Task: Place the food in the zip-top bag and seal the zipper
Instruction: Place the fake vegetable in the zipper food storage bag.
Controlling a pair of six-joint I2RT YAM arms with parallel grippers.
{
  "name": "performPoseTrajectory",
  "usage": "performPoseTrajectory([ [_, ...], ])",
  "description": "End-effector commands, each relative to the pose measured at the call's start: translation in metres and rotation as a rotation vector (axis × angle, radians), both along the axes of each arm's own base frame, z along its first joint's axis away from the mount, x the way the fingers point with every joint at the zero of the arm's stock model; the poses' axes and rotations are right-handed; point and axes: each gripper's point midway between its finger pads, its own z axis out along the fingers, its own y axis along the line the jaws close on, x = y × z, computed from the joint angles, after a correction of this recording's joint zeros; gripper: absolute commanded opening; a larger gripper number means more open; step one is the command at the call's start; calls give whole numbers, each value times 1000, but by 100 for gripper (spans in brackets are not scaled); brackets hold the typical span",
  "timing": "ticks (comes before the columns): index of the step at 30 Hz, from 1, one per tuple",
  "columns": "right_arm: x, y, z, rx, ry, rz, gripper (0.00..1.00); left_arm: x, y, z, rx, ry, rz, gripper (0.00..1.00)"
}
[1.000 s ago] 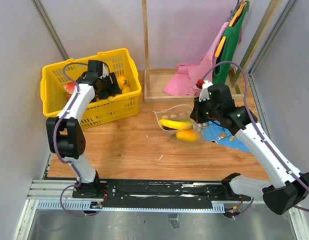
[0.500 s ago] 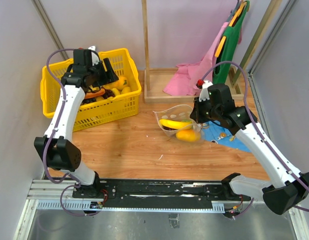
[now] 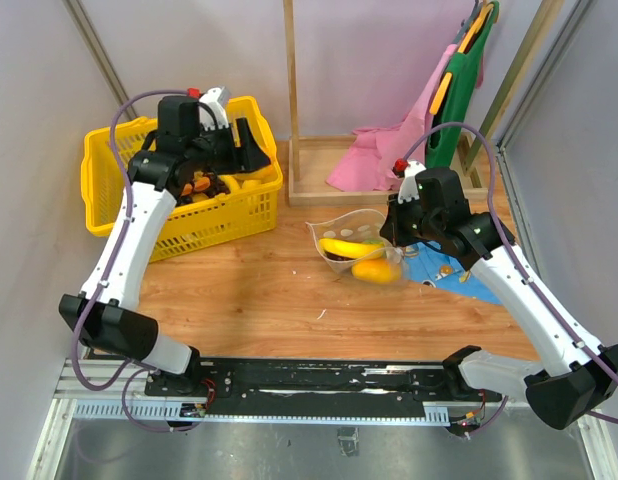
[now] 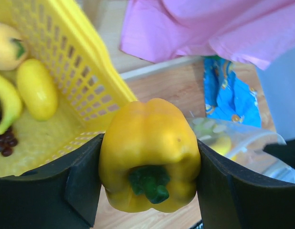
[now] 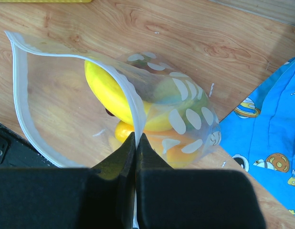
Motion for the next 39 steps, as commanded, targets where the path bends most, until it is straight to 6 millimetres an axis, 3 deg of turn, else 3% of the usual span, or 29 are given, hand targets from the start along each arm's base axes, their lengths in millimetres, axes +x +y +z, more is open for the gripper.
performPoseTrajectory([
  [1, 4, -2, 12, 24, -21, -24, 1, -28, -39, 24, -41, -73, -172, 34],
  [18, 2, -1, 12, 40, -10, -25, 1, -111, -144, 23, -97, -184, -592, 34],
  [26, 0, -1, 12, 45, -12, -27, 1, -125, -178, 7, -125, -168, -667, 34],
  [33, -1, -1, 13, 48, -14, -23, 1, -137, -209, -21, -81, -130, -733, 35],
  [39, -1, 0, 15, 52, -19, -12, 1, -135, -223, -45, -29, -100, -731, 37],
])
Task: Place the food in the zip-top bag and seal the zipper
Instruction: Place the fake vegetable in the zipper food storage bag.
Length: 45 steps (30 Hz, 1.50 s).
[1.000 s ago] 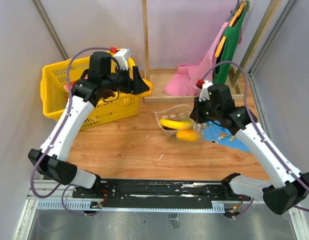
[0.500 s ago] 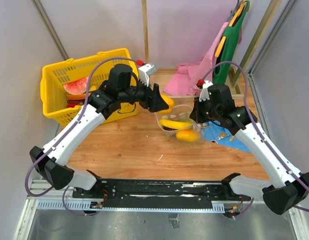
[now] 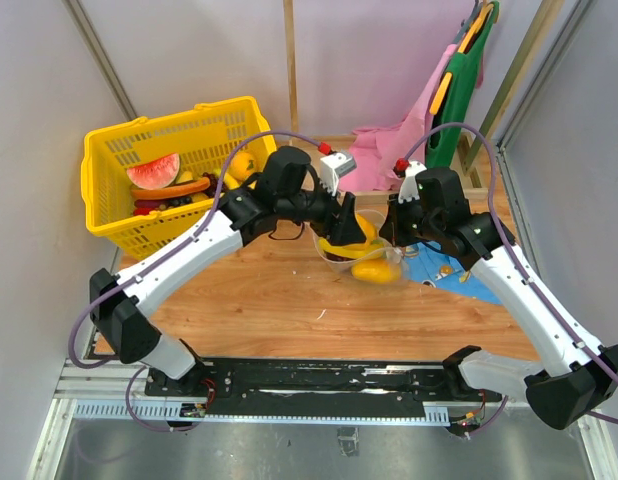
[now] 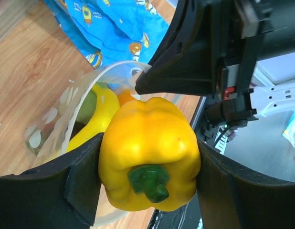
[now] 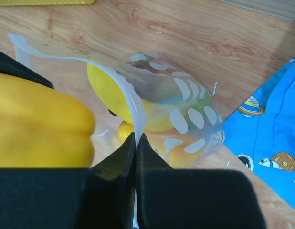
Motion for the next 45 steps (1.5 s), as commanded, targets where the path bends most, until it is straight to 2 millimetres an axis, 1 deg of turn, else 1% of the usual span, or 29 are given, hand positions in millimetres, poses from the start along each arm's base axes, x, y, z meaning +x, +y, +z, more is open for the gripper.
performPoseTrajectory([
  [1, 0, -1, 14, 33, -30, -1, 1, 7, -12, -9, 14, -36, 5, 38],
  [9, -1, 0, 15, 39, -36, 9, 1, 7, -31, -41, 62, -5, -21, 41],
  [14, -1, 0, 17, 39, -42, 11, 1, 3, -43, -56, 77, 4, -50, 48],
  [17, -1, 0, 17, 38, -44, 12, 1, 1, -47, -65, 90, 17, -59, 57],
  [19, -1, 0, 18, 38, -45, 11, 1, 1, -48, -69, 98, 21, -59, 65],
  [21, 0, -1, 17, 35, -45, 12, 1, 1, -48, -71, 103, 23, -56, 76],
  [25, 0, -1, 17, 33, -47, 10, 1, 0, -44, -65, 101, 8, -47, 90],
  [28, 0, -1, 18, 34, -48, 11, 1, 1, -40, -57, 98, -15, -30, 96],
  [32, 0, -1, 17, 31, -47, 11, 1, 2, -32, -44, 101, -43, -4, 96],
  [38, 1, -1, 17, 30, -48, 10, 1, 4, -14, -23, 132, -67, 69, 96],
  [42, 1, -1, 17, 29, -46, 8, 1, 8, 7, -15, 192, -74, 161, 96],
  [45, 1, -1, 16, 29, -45, 9, 1, 14, 28, -15, 255, -84, 256, 95],
])
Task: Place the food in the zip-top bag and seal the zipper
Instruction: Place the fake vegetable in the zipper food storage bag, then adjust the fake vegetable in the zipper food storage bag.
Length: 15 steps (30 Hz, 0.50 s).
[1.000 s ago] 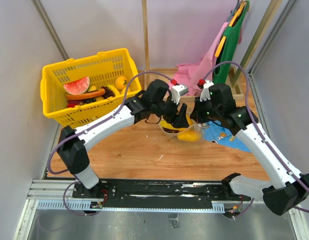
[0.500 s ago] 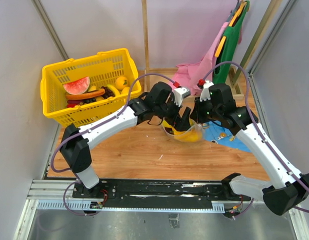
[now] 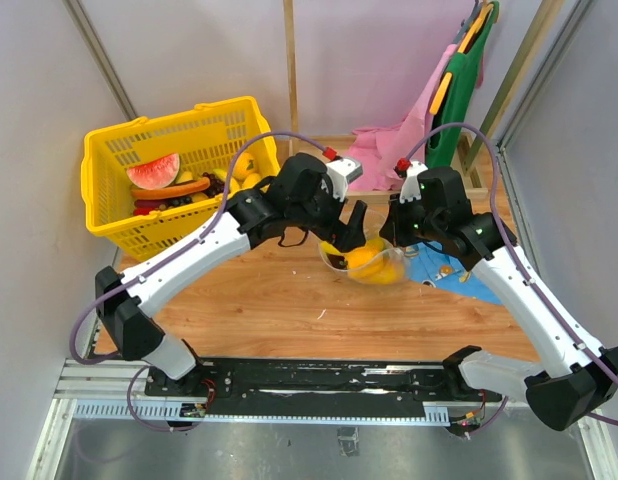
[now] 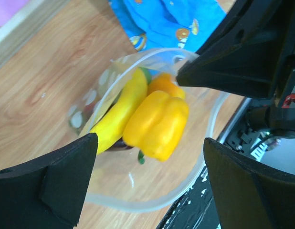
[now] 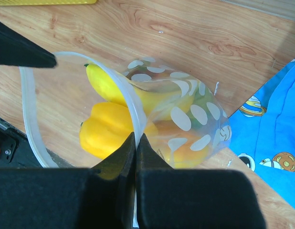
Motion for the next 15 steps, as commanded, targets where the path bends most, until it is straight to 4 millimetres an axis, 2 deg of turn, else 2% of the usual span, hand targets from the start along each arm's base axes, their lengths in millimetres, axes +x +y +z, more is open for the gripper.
performPoseTrajectory([
  [1, 3, 0, 14, 18, -46, 2, 1, 5, 36, 16, 89, -52, 147, 95],
  [6, 4, 2, 13, 27, -44, 8, 1, 17, 69, 3, 214, -73, 292, 94],
  [9, 4, 3, 11, 28, -38, 11, 1, 25, 82, -9, 289, -77, 351, 92],
  [15, 3, 2, 10, 24, -39, 12, 1, 32, 73, -32, 344, -47, 333, 83],
])
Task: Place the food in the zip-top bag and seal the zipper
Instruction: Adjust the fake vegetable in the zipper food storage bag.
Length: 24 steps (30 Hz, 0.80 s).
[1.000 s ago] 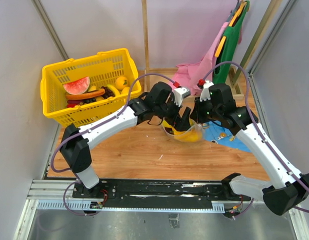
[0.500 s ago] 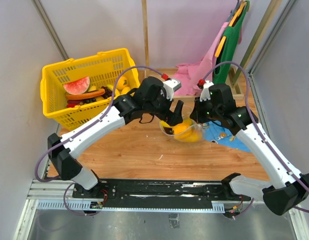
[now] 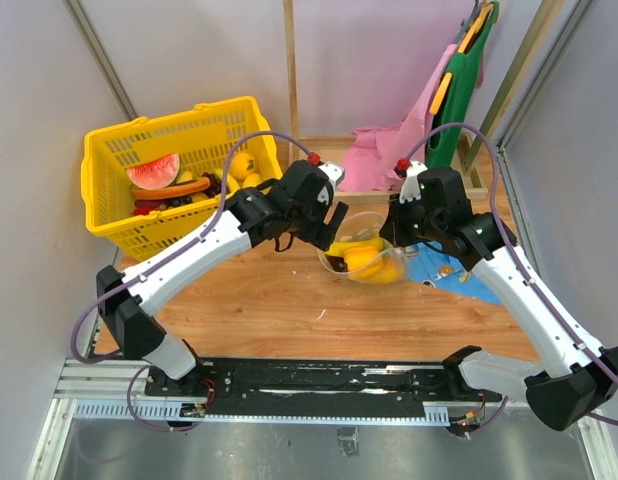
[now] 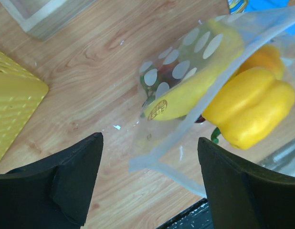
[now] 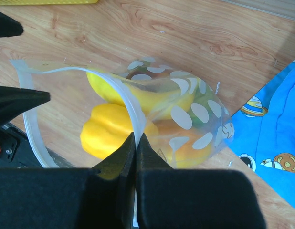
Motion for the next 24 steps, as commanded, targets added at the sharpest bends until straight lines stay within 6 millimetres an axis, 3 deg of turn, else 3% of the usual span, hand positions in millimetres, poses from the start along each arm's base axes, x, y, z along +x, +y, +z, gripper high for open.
performPoseTrajectory([
  [1, 3, 1, 10, 19, -41, 6, 1, 9, -4, -13, 50, 13, 19, 81],
  [4, 3, -3, 11, 1, -46, -1, 1, 13, -6, -23, 84, 30, 15, 68],
  [7, 4, -13, 10, -43, -60, -22, 1, 16, -3, -24, 124, 35, 22, 48],
  [14, 12, -44, 4, -170, -87, -105, 2, 8, 6, 10, 159, 44, -5, 9],
  [17, 16, -53, -3, -207, -66, -135, 3, -3, -1, 36, 81, 49, -54, 1],
  [20, 22, -60, -14, -248, -35, -161, 3, -16, -12, 55, -24, 54, -115, 0],
  [24, 24, -44, -20, -209, 19, -106, 1, -16, -7, 37, 19, 86, -92, 0],
])
